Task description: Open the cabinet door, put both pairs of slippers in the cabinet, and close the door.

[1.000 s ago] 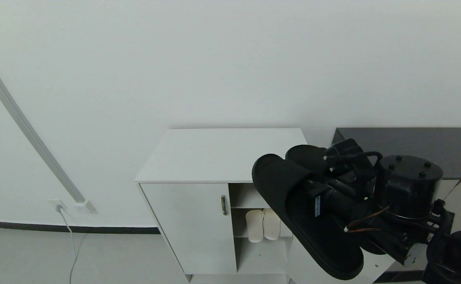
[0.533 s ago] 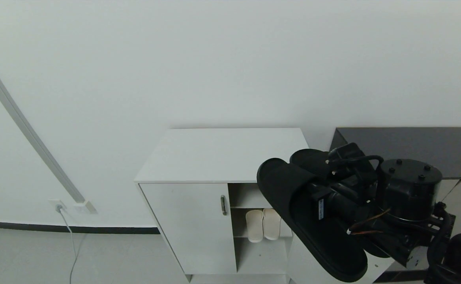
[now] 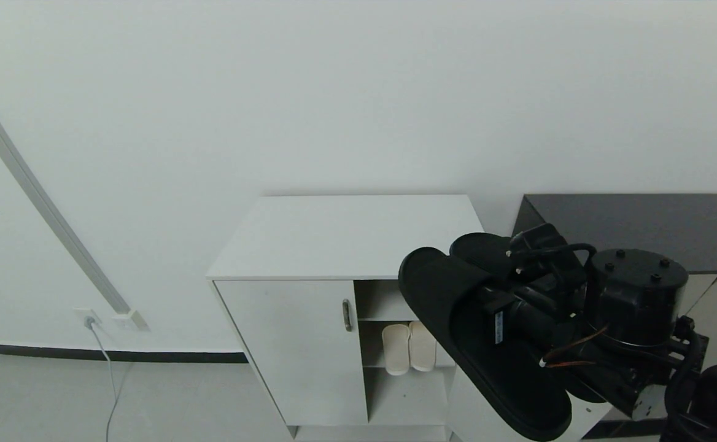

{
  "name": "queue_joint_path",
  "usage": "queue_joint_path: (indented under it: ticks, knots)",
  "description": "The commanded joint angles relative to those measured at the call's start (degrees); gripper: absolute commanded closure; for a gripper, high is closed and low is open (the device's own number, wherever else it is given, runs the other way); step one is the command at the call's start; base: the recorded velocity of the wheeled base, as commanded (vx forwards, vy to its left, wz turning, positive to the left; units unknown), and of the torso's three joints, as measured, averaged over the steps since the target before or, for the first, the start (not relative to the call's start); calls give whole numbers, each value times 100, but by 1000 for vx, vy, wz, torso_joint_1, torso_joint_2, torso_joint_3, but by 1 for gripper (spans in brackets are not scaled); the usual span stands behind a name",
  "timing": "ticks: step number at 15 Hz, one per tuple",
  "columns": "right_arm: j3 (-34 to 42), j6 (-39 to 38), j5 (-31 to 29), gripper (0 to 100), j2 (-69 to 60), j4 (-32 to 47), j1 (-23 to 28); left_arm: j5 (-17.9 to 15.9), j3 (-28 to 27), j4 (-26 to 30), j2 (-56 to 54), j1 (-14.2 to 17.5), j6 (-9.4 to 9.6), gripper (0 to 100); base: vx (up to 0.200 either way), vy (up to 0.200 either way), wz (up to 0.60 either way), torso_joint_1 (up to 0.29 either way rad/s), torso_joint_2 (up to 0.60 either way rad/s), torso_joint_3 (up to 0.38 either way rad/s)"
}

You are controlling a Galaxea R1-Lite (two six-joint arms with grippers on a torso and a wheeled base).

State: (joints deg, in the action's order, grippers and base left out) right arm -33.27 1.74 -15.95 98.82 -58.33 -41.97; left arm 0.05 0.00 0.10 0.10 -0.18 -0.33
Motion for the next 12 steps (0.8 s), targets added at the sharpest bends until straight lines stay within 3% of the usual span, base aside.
queue_joint_path:
  ticks: [1,12]
  knots:
    - [22,1,4,100,6,-3,-4,4,0,-1,-1,1,-2,100,0,0,0,-149,330,173]
    - [66,1,4,100,15,-12,-83,4,0,-1,-1,1,-2,100,0,0,0,-163,365,202]
